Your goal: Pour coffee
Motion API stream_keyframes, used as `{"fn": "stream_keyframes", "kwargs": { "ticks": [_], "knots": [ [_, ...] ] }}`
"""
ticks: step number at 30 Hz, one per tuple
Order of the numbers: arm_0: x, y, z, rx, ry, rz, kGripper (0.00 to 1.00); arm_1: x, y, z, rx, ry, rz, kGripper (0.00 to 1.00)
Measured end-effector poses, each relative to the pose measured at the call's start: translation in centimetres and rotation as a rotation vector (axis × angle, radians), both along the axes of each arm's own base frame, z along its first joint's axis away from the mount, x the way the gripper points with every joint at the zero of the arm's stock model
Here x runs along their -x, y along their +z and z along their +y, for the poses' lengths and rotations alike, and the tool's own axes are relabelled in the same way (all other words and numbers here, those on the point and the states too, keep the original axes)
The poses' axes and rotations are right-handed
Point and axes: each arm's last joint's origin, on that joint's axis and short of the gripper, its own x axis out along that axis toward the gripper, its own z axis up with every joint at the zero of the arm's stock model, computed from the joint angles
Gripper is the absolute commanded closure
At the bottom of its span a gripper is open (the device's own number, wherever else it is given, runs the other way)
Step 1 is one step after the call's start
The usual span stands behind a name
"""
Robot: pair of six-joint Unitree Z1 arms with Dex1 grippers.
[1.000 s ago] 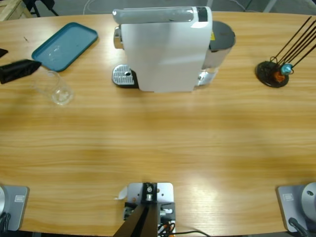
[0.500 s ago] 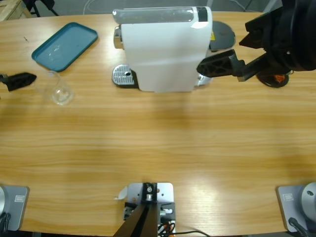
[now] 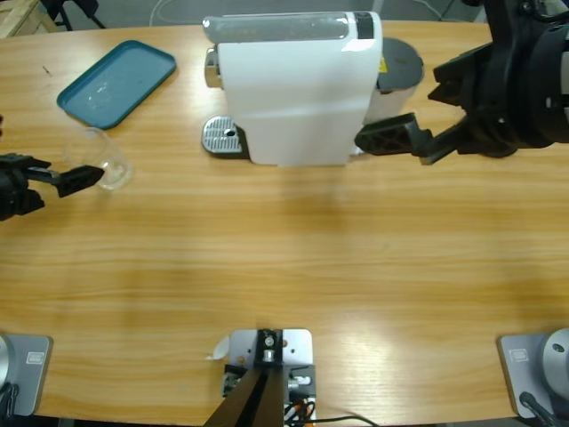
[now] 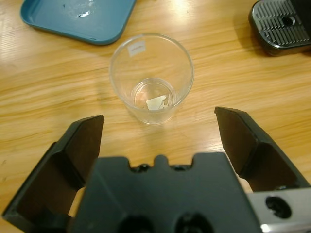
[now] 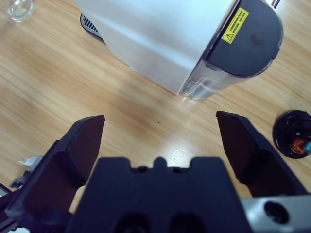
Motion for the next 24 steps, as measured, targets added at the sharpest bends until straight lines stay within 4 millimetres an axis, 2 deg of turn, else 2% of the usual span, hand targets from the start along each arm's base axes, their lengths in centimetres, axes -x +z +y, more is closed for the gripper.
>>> {"fn": "stream_keyframes", "kwargs": {
  "ticks": [10, 24],
  "knots": [
    [-2.2, -1.5, -1.5, -0.062, 0.049, -0.041, 0.0, -0.5, -0.9, 0.8, 0.026, 0.0, 0.016, 0.0],
    [-4.3, -3.2, -3.1, -0.086, 0.08, -0.061, 0.0, -1.2, -1.8, 1.6, 0.07, -0.003, 0.052, 0.0]
  ]
}}
